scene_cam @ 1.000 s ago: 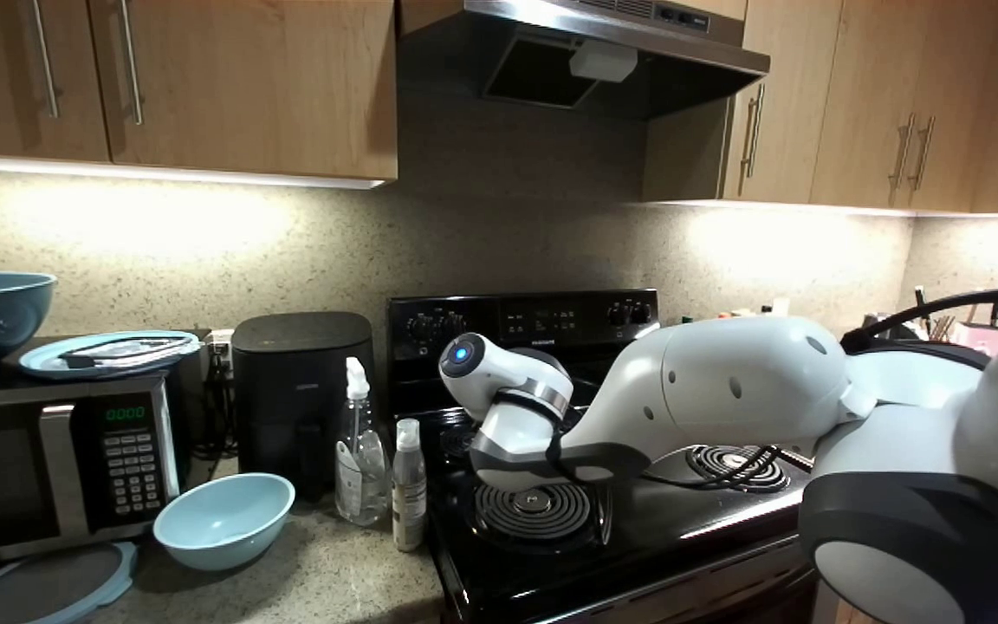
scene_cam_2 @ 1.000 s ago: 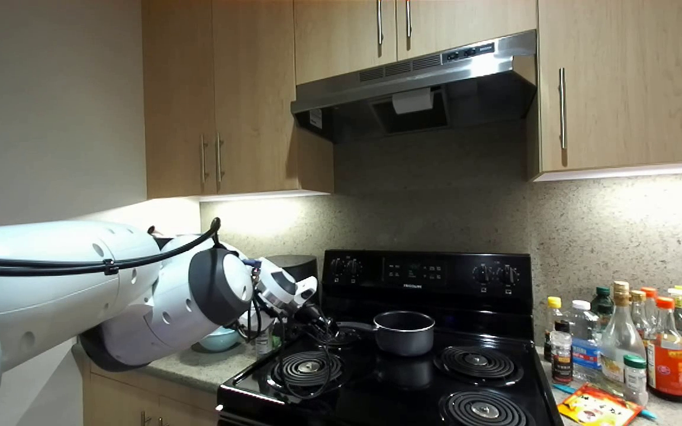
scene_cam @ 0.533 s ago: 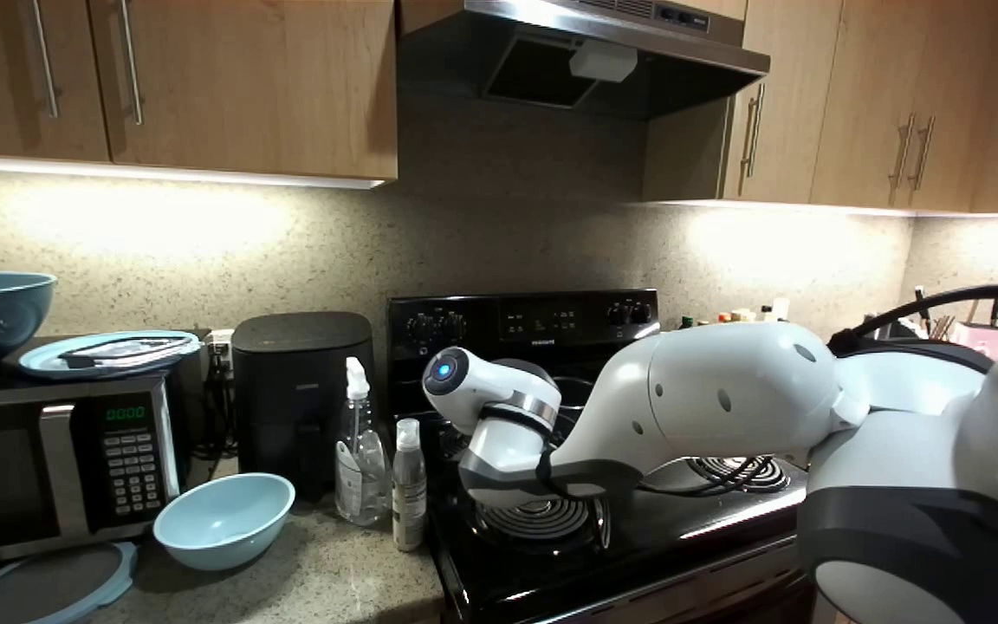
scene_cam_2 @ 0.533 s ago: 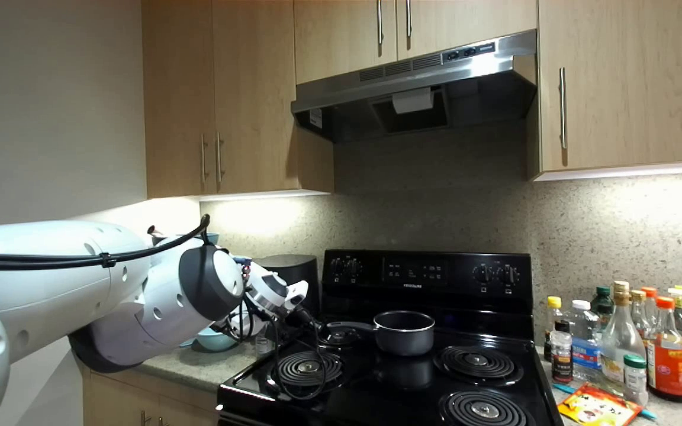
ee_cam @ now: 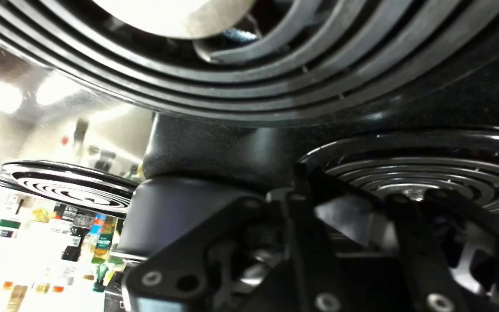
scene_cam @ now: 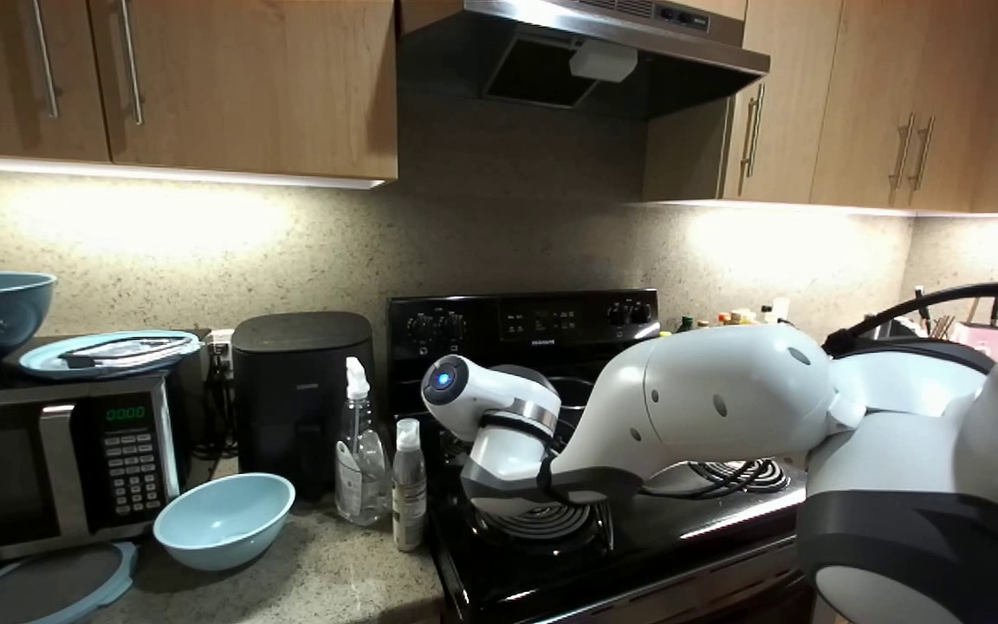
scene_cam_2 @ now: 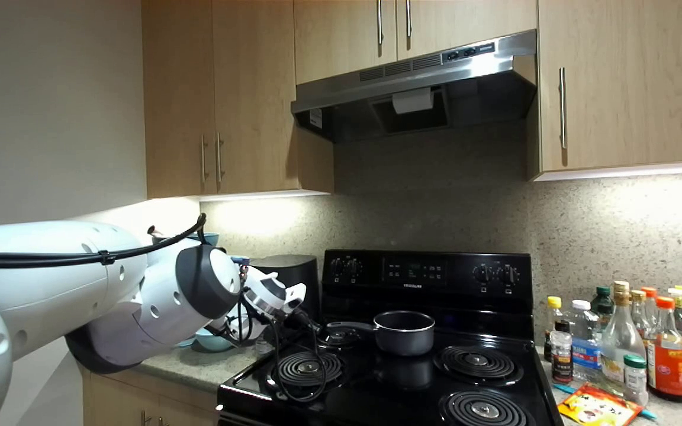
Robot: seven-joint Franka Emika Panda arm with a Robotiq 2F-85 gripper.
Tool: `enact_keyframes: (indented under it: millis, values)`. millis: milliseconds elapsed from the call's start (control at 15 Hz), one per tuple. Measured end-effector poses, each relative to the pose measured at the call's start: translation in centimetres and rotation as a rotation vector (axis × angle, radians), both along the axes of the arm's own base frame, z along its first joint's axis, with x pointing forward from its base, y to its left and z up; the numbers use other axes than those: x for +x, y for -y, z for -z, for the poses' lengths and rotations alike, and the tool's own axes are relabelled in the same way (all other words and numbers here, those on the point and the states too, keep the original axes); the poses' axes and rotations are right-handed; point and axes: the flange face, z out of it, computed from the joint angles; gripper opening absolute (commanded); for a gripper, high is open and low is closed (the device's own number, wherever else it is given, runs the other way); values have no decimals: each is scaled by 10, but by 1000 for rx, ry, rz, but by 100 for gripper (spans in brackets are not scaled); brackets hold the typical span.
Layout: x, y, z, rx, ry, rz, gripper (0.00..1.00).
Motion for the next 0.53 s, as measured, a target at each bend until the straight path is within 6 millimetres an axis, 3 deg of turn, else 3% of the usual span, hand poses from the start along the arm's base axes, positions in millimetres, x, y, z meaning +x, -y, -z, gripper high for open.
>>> enact_keyframes:
  millis: [267, 533]
  values:
    - [3, -3, -12, 35, 42, 27, 63]
    - [6, -19, -45, 123, 176, 98, 88]
